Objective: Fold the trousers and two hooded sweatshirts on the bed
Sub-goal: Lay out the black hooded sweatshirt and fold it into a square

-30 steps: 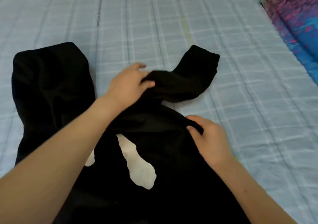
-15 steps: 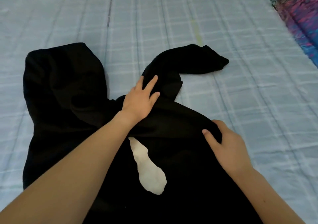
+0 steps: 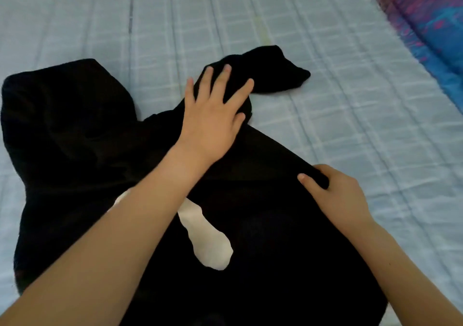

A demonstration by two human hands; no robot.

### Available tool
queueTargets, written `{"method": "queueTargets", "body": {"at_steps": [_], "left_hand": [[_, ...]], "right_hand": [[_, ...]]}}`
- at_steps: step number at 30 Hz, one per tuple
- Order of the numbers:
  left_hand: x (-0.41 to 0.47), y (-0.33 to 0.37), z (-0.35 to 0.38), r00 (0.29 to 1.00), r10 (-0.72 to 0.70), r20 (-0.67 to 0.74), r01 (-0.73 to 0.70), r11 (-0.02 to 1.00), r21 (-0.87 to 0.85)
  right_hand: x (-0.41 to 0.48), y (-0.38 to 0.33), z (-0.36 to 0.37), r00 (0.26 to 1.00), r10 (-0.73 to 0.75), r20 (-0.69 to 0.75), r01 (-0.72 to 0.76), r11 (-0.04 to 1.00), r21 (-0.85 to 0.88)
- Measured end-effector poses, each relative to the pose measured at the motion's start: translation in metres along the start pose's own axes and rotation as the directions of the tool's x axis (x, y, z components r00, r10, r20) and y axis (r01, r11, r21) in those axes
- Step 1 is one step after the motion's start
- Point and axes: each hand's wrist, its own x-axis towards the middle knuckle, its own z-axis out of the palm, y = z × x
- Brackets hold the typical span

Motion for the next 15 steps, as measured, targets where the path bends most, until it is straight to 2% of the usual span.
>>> {"method": "queueTargets", "body": {"at_steps": [3,6,8,10,15], "left_hand": [[-0.085,0.058,0.012,0.998,0.057,0.018,-0.056,0.995,-0.080],[-0.161,0.091,0.047,0.975,0.019,0.224,0.011,0.991,-0.131],[-0.183,0.097,0.071,0.954,0.038,0.296,0.002,0.991,-0.134],[-0.189,0.095,0.085,0.951,0.039,0.306,0.001,0.992,-0.128],[-0.187,0.093,0.072,0.945,0.060,0.321,-0.015,0.990,-0.142]], "right_hand": [[-0.020,0.018,-0.021,0.997,0.064,0.048,-0.071,0.987,0.142],[-0.055,0.039,-0.039,0.976,0.092,0.196,-0.143,0.952,0.269],[-0.075,0.055,-0.042,0.960,0.078,0.268,-0.126,0.978,0.167],[-0.093,0.062,-0.042,0.957,0.053,0.285,-0.084,0.991,0.100],[-0.119,0.059,-0.056,0.974,0.110,0.199,-0.143,0.977,0.160]]}}
